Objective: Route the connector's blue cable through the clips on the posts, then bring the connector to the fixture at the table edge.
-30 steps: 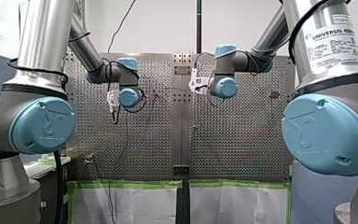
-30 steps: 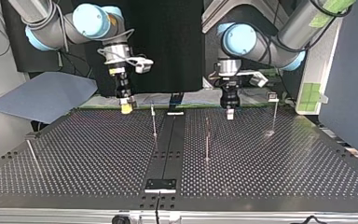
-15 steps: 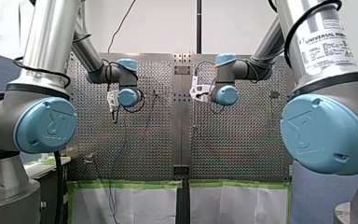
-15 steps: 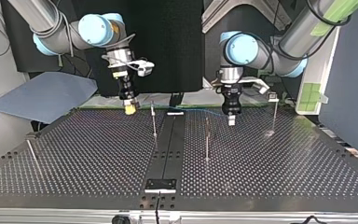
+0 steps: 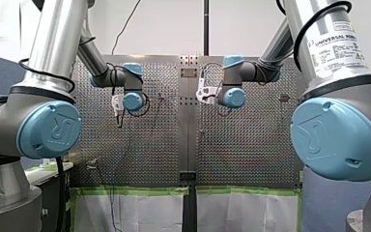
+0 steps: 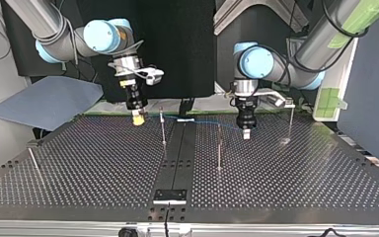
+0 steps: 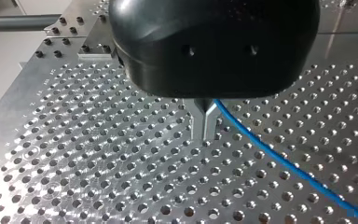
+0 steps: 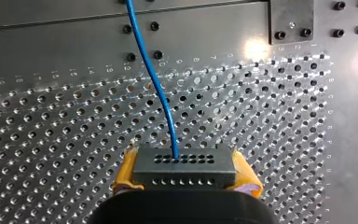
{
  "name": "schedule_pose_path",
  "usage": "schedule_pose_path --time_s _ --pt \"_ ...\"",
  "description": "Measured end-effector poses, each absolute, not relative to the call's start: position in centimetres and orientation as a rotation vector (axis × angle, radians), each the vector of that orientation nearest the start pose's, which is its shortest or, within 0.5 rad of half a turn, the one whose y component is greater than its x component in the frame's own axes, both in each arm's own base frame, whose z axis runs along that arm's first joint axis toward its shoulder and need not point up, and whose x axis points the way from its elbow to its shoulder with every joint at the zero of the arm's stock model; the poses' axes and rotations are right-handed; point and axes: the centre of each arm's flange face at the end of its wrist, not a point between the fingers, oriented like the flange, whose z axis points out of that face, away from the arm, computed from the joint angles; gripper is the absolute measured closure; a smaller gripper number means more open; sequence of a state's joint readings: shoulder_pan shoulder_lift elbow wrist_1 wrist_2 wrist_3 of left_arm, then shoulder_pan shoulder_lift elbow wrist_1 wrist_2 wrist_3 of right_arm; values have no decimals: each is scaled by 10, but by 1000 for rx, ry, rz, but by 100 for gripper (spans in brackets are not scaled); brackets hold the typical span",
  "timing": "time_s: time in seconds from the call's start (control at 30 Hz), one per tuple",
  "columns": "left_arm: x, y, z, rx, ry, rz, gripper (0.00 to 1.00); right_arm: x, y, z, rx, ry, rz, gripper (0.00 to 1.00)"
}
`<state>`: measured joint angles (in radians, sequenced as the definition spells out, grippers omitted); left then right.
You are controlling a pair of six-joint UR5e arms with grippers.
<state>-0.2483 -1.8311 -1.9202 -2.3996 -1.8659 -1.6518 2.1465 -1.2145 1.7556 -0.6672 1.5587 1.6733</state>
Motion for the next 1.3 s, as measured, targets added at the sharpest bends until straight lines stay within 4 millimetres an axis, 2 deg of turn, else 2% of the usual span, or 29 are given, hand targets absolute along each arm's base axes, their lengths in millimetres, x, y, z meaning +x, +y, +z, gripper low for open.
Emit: schedule_pose_path --time_s 0.37,0.63,1.0,1.3 --pt "504 -231 268 -119 1427 -63 100 436 -432 277 1475 -903 1788 100" --pt "514 -233 255 -110 1444 -64 100 432 -436 277 1469 -918 1789 100" --pt "528 -229 264 -125 1414 -79 100 428 -439 276 1464 -929 1784 100" --pt "536 -227 255 -118 1428 -89 100 424 -443 276 1455 -936 1781 100"
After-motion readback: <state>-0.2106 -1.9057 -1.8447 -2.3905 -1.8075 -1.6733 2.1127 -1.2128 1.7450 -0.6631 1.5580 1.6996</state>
